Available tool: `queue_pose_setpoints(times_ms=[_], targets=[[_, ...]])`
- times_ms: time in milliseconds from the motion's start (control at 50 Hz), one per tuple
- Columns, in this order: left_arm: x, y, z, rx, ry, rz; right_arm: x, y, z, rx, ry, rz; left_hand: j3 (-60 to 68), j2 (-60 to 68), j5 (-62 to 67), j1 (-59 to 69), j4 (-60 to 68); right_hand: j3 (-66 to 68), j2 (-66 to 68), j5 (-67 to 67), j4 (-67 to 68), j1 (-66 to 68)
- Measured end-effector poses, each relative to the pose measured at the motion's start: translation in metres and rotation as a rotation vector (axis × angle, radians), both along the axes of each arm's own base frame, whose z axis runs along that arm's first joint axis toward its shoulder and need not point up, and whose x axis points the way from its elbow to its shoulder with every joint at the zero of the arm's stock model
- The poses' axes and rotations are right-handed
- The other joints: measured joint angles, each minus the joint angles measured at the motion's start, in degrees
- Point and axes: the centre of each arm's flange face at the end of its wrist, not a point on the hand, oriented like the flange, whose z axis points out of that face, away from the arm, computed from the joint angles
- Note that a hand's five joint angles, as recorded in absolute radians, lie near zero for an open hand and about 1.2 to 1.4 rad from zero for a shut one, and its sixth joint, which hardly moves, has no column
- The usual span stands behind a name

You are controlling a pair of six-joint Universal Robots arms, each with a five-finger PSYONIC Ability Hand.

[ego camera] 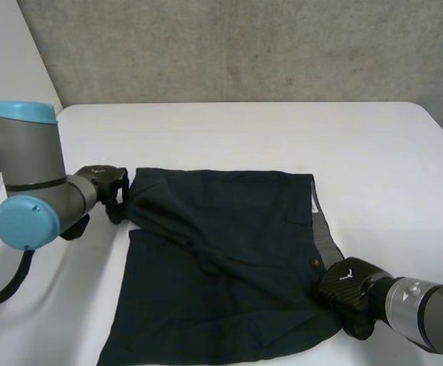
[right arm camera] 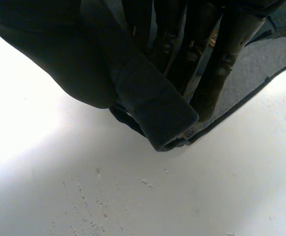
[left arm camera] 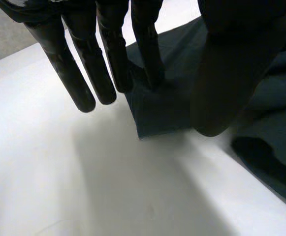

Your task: Fold the shorts.

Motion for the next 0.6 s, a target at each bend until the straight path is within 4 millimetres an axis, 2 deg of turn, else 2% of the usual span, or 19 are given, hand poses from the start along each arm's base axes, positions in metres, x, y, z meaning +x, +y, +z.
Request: queue_pose_setpoints(times_ms=[60, 220, 520, 560, 600], targets=[[0.000, 0.004, 0.003, 0.004, 0.009, -0.015, 0.000, 0.001, 0.000, 0.000, 0.000, 0.002, -4.34, -4.01, -4.34, -2.82, -4.06, 0.00, 0.00, 0.00, 0.00, 0.00], [-0.005, 0.006, 0.004, 0.011, 0.039, -0.064, 0.000, 0.002, 0.000, 0.003, 0.001, 0.004, -5.23, -4.89, -5.45, -3.47, -5.01, 0.00, 0.00, 0.00, 0.00, 0.00], [-0.014, -0.008, -0.005, -0.013, 0.058, -0.078, -0.001, 0.001, -0.001, 0.005, 0.001, -0.002, -5.09, -4.85, -5.15, -3.37, -4.87, 0.00, 0.00, -0.01, 0.00, 0.00], [-0.016, -0.009, -0.007, -0.012, 0.058, -0.082, -0.001, 0.001, -0.001, 0.005, 0.001, -0.003, -0.66, 0.49, -0.52, 1.83, -0.24, 0.00, 0.00, 0.00, 0.00, 0.00], [-0.018, -0.009, -0.009, -0.011, 0.058, -0.087, -0.001, 0.001, -0.001, 0.005, 0.001, -0.003, 12.71, 13.31, 12.66, 16.08, 13.24, 0.00, 0.00, 0.00, 0.00, 0.00]])
